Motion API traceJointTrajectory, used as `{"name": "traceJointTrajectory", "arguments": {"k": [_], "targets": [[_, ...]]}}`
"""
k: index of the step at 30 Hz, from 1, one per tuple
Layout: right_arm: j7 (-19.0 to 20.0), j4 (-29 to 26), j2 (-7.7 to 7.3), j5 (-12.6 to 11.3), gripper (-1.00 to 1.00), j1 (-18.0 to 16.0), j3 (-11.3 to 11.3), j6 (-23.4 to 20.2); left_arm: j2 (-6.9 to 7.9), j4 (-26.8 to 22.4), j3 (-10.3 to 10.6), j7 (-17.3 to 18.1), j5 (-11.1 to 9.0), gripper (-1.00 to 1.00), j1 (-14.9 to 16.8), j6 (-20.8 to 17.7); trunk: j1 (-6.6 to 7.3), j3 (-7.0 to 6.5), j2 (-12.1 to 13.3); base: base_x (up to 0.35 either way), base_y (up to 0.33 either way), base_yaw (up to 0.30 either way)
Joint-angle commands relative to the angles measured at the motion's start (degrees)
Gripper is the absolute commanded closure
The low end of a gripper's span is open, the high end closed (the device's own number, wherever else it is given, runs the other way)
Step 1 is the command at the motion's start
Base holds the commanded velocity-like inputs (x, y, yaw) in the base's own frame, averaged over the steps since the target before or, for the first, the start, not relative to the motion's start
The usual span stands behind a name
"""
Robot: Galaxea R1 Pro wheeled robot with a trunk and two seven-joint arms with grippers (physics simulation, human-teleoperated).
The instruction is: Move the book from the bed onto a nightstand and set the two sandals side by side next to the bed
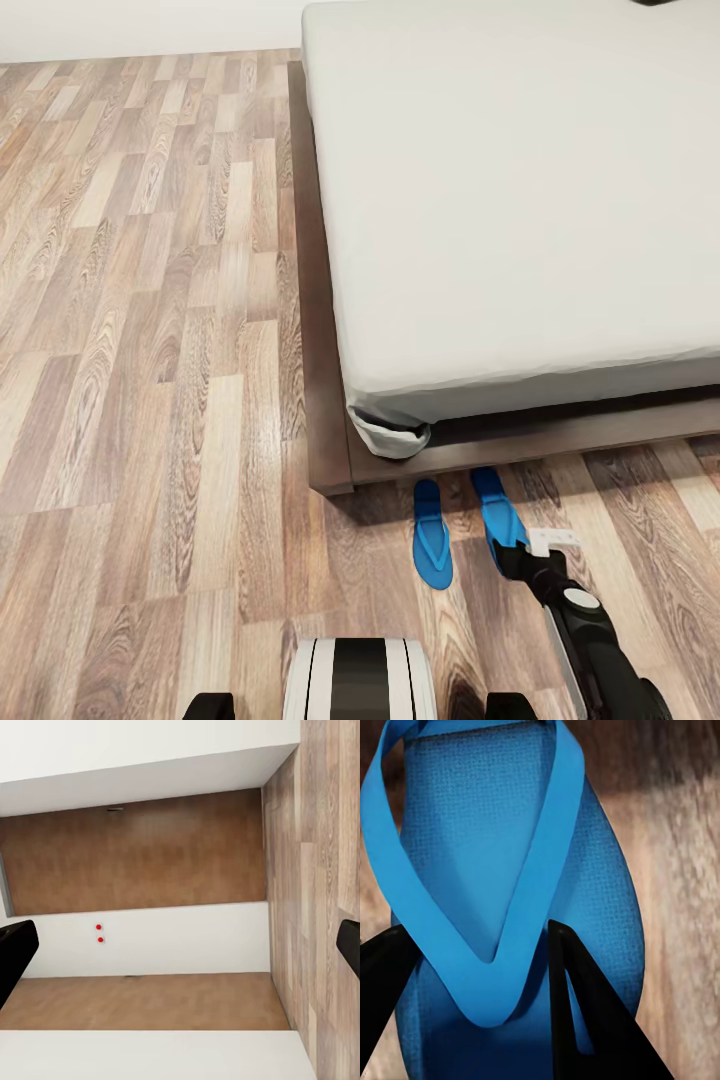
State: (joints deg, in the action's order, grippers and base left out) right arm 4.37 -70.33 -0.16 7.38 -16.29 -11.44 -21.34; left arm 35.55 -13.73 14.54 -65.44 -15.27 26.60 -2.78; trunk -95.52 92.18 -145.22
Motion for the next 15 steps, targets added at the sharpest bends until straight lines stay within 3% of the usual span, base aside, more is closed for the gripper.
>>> {"name": "traceJointTrajectory", "arguments": {"k": [1, 15], "targets": [[0.46, -0.07, 0.07, 0.61, 1.00, -0.10, -0.10, -0.29, 0.05, -0.07, 0.50, -0.25, -0.45, -1.00, 0.00, -0.30, 0.01, 0.03, -0.01, 0.000, 0.000, 0.000], [0.38, 0.30, 0.42, 0.62, 1.00, -0.66, 0.88, -0.28, 0.05, -0.07, 0.57, -0.23, -0.46, -1.00, -0.05, -0.30, 0.01, 0.03, -0.01, 0.000, 0.000, 0.000]]}}
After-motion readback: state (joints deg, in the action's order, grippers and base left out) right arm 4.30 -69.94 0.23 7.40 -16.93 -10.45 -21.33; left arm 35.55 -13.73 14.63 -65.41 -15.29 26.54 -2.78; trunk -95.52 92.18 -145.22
